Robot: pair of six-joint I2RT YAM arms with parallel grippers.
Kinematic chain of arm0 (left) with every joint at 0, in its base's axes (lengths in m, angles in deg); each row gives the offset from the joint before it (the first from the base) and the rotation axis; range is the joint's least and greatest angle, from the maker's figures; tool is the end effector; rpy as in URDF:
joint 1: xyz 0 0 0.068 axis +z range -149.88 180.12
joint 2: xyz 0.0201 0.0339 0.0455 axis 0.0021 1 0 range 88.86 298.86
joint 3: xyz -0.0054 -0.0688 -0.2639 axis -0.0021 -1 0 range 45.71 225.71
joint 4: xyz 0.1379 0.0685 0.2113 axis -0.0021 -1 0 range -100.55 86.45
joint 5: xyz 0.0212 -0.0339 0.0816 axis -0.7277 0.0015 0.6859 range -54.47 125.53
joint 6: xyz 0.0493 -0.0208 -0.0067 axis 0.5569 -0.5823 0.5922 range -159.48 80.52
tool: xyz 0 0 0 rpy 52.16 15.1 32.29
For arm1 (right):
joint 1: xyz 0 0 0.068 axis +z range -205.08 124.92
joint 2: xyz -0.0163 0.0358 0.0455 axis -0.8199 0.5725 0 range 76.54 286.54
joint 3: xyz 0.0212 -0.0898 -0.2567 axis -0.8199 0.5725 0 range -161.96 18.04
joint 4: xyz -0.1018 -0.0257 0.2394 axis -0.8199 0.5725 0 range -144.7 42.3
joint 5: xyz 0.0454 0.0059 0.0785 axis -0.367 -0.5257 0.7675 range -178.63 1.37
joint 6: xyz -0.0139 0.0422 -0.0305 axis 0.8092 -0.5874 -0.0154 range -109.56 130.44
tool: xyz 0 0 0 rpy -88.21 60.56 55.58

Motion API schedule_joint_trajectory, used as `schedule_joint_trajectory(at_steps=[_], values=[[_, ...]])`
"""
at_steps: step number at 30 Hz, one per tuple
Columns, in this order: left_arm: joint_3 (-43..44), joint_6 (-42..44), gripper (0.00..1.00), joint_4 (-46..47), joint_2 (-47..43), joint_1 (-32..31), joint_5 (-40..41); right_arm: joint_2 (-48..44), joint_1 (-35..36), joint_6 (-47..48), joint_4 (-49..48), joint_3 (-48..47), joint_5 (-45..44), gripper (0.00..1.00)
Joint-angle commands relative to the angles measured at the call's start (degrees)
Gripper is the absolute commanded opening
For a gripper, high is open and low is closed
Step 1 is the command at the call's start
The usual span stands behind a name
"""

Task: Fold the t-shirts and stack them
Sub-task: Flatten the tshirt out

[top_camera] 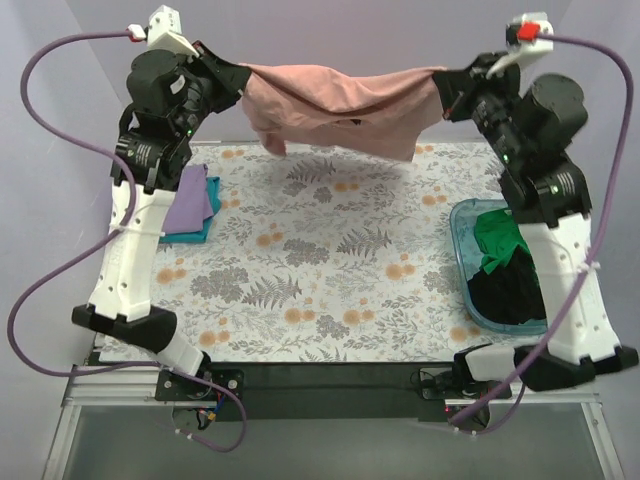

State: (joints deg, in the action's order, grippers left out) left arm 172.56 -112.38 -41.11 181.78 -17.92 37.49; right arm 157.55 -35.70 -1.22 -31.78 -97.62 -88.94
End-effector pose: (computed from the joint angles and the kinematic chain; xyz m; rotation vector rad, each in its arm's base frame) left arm 0.2977 -0.0956 0.5566 -0.8414 1.5597 -1.1642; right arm 0.2392 0.0839 0.5851 -0.0882 1.3778 0.4502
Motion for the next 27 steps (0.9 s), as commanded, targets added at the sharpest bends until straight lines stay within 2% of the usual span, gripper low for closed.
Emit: schedule_joint_trajectory(at_steps=[1, 2, 3, 4, 5, 6, 7, 8, 9, 11, 14, 15, 17, 18, 19, 20, 21, 25, 27], values=[[-7.11, 3.20, 0.00, 1.96, -5.46, -0.06, -2.66, -8.92, 0.14, 2.52, -5.86, 16.68, 1.99, 0.01], [-12.01, 3.73, 0.00, 2.84, -7.04, -0.06, -1.27, -13.03, 0.14, 2.52, -6.30, 21.39, 1.73, 0.01], [-21.55, 4.52, 0.00, 5.28, -10.62, 0.02, -1.43, -15.16, 0.14, 2.52, -6.65, 26.92, 1.64, 0.01], [-27.30, 4.26, 0.00, 6.00, -12.22, -0.06, -0.73, -17.10, 0.14, 2.26, -6.83, 31.50, 1.46, 0.01], [-32.14, 3.74, 0.00, 6.53, -13.89, 0.02, 2.32, -20.86, 0.14, 1.65, -6.92, 40.59, 1.63, 0.01], [-42.46, 3.12, 0.00, 7.23, -15.74, 0.11, 3.66, -22.64, 0.14, 0.95, -6.92, 44.77, 3.11, 0.01], [-47.34, 1.29, 0.00, 8.02, -18.89, 0.20, 4.89, -24.39, 0.14, -0.98, -7.01, 48.73, 3.83, 0.01], [-51.74, 0.66, 0.00, 8.90, -20.40, 0.29, 5.60, -27.46, 0.14, -2.21, -7.10, 56.86, 4.88, 0.01], [-60.14, -0.56, 0.00, 9.78, -21.55, 0.29, 6.12, -28.79, 0.14, -2.92, -7.01, 60.25, 7.41, 0.01], [-66.78, -4.34, 0.00, 9.44, -23.40, 0.29, 6.57, -32.31, 0.14, -5.82, -7.01, 70.77, 11.19, 0.01], [-75.59, -9.86, 0.00, 6.55, -23.41, 0.38, 10.34, -35.04, 0.14, -8.89, -6.14, 79.51, 14.63, 0.01], [-76.91, -11.63, 0.05, 3.49, -22.88, 0.38, 11.74, -35.65, 0.14, -9.34, -5.43, 84.14, 16.64, 0.01], [-79.91, -18.55, 0.30, 0.22, -20.43, 0.38, 16.23, -36.89, 0.14, -11.00, -5.08, 87.86, 18.15, 0.17], [-80.00, -20.50, 0.64, -2.84, -19.37, 0.38, 16.93, -37.07, 0.14, -11.19, -4.99, 89.88, 18.42, 0.28], [-79.57, -21.92, 0.81, -4.61, -18.14, 0.38, 18.25, -37.15, 0.14, -11.19, -4.64, 90.34, 18.60, 0.68], [-77.82, -24.54, 0.91, -6.19, -16.91, 0.46, 18.87, -37.16, 0.14, -11.10, -4.03, 90.26, 18.51, 0.90], [-77.02, -25.26, 0.91, -8.82, -15.42, 0.38, 19.40, -37.07, 0.14, -10.49, -2.11, 89.91, 17.99, 0.98], [-77.10, -26.33, 0.91, -9.47, -16.36, 0.38, 18.00, -38.99, 0.14, -9.70, 0.98, 86.66, 14.56, 0.98], [-78.93, -25.10, 0.91, -6.76, -18.82, 0.29, 13.53, -39.70, 0.22, -9.70, 1.25, 86.04, 14.12, 0.98]])
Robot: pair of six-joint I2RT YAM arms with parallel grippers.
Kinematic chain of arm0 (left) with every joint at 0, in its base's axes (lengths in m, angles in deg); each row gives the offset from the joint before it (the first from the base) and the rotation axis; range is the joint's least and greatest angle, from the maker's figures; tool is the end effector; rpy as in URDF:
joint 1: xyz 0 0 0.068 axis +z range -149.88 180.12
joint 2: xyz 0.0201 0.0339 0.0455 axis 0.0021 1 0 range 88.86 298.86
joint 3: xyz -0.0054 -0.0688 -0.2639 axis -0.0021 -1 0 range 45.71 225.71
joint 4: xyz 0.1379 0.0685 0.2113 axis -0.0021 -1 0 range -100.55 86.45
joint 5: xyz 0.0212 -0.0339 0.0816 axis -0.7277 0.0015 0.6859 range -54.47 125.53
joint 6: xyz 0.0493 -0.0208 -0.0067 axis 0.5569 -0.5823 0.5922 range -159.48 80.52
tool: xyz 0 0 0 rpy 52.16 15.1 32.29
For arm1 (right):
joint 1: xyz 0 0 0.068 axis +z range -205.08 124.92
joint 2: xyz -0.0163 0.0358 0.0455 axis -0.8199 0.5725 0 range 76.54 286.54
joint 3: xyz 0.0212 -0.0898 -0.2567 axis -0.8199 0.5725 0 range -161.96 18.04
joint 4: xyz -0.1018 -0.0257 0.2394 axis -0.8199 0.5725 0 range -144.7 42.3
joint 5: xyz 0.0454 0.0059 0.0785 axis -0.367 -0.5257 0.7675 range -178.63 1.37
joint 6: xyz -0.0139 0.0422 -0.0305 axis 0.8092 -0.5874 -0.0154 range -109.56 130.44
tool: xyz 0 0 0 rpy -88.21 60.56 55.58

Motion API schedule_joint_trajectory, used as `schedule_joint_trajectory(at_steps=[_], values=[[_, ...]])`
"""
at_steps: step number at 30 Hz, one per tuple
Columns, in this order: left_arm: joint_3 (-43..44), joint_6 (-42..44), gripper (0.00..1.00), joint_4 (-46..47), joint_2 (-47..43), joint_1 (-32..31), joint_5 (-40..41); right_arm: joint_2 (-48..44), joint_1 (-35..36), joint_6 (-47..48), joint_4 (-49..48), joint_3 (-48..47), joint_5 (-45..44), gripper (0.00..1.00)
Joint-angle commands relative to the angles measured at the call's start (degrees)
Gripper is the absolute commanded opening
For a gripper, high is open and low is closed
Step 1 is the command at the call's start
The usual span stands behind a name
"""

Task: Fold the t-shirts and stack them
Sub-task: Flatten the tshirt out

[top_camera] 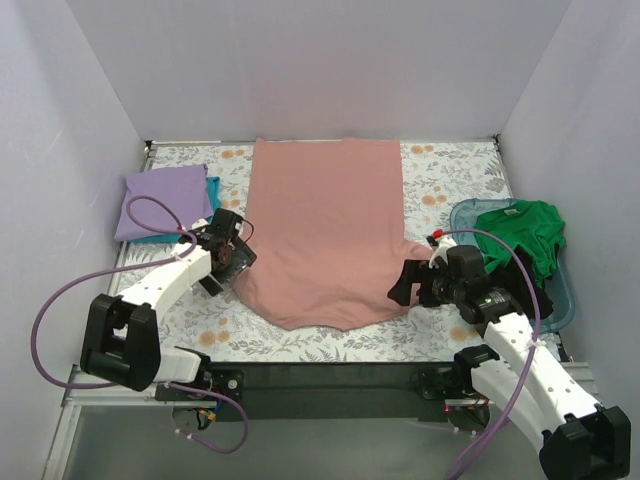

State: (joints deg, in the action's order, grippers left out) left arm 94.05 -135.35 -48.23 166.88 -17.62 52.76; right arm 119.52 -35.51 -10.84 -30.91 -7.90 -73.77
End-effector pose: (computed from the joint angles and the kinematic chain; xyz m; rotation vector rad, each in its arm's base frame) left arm 0.2288 -0.0621 0.1985 -1.7719 2.0927 -0.0876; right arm 0.1484 0.0624 0.2082 -0.1046 2.3427 0.6597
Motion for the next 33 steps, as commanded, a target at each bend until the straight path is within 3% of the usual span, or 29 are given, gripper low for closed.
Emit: schedule_joint_trajectory(at_steps=[1, 2, 6, 15, 22, 28, 33], values=[[-1.48, -1.34, 0.92, 1.78, -4.88, 0.07, -4.11, -1.76, 0.03, 0.53, 0.20, -4.29, -1.05, 0.99], [-2.53, -0.81, 0.92, 3.27, -6.02, -0.28, -7.18, -1.41, -0.06, 0.88, 0.20, -4.56, -1.14, 0.98], [-6.58, -2.12, 0.92, 6.10, -9.20, -0.72, -7.22, 2.80, 0.11, 2.12, 0.03, -6.76, -6.40, 0.98], [-9.22, -1.95, 0.93, 12.59, -5.87, -0.81, -11.43, 15.54, 0.20, 2.56, -8.30, -7.47, -10.11, 0.99], [-6.51, -3.70, 0.94, 10.77, 3.27, -0.72, -5.12, 24.07, 3.36, -0.78, -10.78, -3.08, -11.68, 0.99], [-0.97, -3.18, 0.96, 8.56, 13.45, 0.86, -0.45, 23.04, 14.86, -10.24, -10.52, 2.81, -11.95, 0.98], [7.19, -2.30, 0.96, 6.72, 21.90, 2.36, 2.70, 17.50, 33.48, -25.19, -11.39, 9.22, -12.65, 0.98]])
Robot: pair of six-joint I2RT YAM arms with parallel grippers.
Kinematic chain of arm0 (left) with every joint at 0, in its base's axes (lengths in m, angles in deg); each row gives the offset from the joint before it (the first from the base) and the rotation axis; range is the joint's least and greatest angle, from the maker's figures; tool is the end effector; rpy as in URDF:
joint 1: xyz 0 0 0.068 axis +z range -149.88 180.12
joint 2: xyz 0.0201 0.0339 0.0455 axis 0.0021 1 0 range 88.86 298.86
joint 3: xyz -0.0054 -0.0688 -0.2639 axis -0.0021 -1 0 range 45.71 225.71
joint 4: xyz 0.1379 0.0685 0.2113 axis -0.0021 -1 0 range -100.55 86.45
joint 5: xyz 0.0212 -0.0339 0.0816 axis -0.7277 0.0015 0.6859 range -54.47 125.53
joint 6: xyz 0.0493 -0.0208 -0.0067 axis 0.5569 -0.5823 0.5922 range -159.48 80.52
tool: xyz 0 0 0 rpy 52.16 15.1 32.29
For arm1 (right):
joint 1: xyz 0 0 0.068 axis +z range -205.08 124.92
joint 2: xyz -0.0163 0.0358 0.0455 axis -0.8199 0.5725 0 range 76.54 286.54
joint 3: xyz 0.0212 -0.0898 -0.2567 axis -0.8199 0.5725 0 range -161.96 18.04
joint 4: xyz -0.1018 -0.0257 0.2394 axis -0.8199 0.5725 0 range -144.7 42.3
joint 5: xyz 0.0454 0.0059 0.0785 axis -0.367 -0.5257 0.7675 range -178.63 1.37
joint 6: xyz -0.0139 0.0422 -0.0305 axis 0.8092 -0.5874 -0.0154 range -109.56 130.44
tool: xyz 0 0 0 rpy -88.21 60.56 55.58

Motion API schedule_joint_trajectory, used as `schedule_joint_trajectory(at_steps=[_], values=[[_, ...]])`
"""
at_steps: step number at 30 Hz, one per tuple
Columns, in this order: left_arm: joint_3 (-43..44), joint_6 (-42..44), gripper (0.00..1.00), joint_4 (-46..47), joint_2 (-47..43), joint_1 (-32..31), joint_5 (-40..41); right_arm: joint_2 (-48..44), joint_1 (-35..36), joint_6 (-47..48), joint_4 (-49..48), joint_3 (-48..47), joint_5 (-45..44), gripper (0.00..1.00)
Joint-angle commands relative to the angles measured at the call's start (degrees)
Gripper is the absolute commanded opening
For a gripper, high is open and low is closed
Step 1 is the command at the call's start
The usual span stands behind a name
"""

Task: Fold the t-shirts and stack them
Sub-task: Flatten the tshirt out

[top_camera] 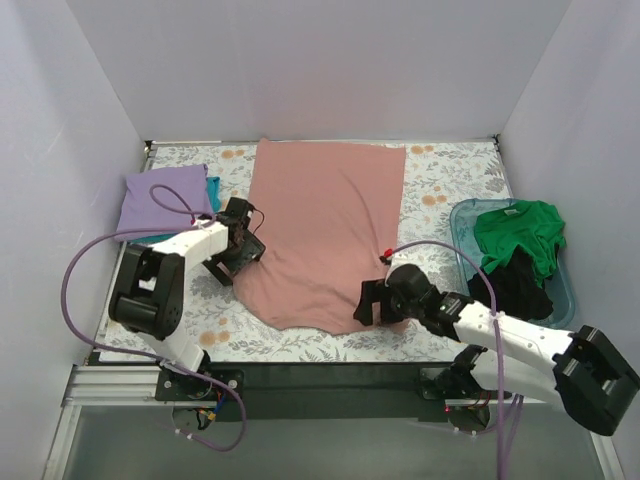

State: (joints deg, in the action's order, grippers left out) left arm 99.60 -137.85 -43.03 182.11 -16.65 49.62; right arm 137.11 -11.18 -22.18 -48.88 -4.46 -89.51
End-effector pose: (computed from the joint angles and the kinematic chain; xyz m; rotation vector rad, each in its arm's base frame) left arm 0.2739 -0.0734 0.1615 -1.8752 2.1203 -0.0458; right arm 0.1439 0.1376 0.1636 -0.2306 2.4172 0.6251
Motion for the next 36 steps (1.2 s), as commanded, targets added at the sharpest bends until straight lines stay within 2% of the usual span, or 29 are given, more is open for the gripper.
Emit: schedule_joint_trajectory(at_steps=[1, 2, 5, 8, 9, 11, 12, 13, 15, 17, 18, 22, 24, 27, 30, 33, 34, 36], values=[[5.05, 0.45, 0.96, 1.25, 8.25, 1.57, 5.86, -1.50, 12.49, -16.57, 5.78, 6.50, 2.56, 0.98], [7.26, 1.68, 0.96, 1.60, 12.00, 1.66, 5.86, -1.86, 19.14, -21.82, 4.99, 6.94, 1.95, 0.98], [16.84, 4.75, 0.96, 1.86, 21.13, 1.75, 5.08, 0.14, 30.76, -27.57, -0.27, 5.98, 1.15, 0.98], [28.79, 8.97, 0.96, 0.65, 28.80, 1.75, 2.71, 9.18, 37.72, -25.84, -3.97, -1.55, 1.15, 0.98], [32.47, 9.85, 0.96, -0.15, 33.53, 1.66, 2.35, 15.56, 38.88, -21.04, -4.24, -4.45, 1.15, 0.98], [40.02, 11.70, 0.96, -0.59, 36.90, 1.48, -0.19, 22.27, 41.26, -16.62, -4.85, -14.03, -0.33, 0.98], [41.81, 13.53, 0.96, 0.02, 38.74, 1.57, -1.33, 28.22, 41.61, -14.68, -5.29, -16.76, -0.26, 0.99], [43.30, 14.34, 0.96, 0.89, 39.54, 1.48, -2.21, 31.15, 42.05, -10.75, -7.21, -22.79, 0.35, 0.98], [47.87, 16.70, 0.96, 3.36, 41.04, 1.57, -2.48, 37.38, 42.06, -7.73, -7.76, -28.44, 2.46, 0.98], [52.79, 18.03, 0.96, 1.71, 44.29, 1.48, -2.40, 39.35, 42.06, -3.51, -7.58, -35.03, 3.17, 0.98], [58.03, 18.56, 0.96, 0.47, 45.43, 1.48, -1.88, 39.53, 42.06, -2.46, -7.67, -36.37, 3.08, 0.98], [69.12, 18.83, 0.96, -7.17, 48.25, 1.83, 2.60, 34.62, 41.71, 1.06, -7.23, -38.06, 0.10, 0.98], [69.60, 18.30, 0.96, -9.29, 45.45, 1.92, 4.62, 29.90, 40.66, 1.51, -6.79, -35.96, -1.57, 0.98], [64.08, 15.58, 0.96, -10.26, 36.59, 2.01, 8.57, 22.52, 37.67, 0.72, -5.92, -31.05, -2.80, 0.98], [54.86, 13.64, 0.97, -8.86, 26.57, 2.01, 10.34, 15.31, 32.23, 0.19, -3.37, -26.30, -3.16, 0.98], [46.77, 10.75, 0.97, -7.98, 19.02, 2.01, 12.63, 9.58, 22.84, 1.15, -2.05, -23.21, -3.07, 0.99], [45.18, 10.39, 0.97, -7.80, 17.59, 2.01, 11.76, 8.60, 17.24, 2.20, -0.57, -22.51, -3.33, 0.98], [40.52, 10.13, 0.97, -7.28, 14.69, 2.01, 9.57, 7.37, 11.50, 5.44, 1.90, -22.85, -6.13, 0.98]])
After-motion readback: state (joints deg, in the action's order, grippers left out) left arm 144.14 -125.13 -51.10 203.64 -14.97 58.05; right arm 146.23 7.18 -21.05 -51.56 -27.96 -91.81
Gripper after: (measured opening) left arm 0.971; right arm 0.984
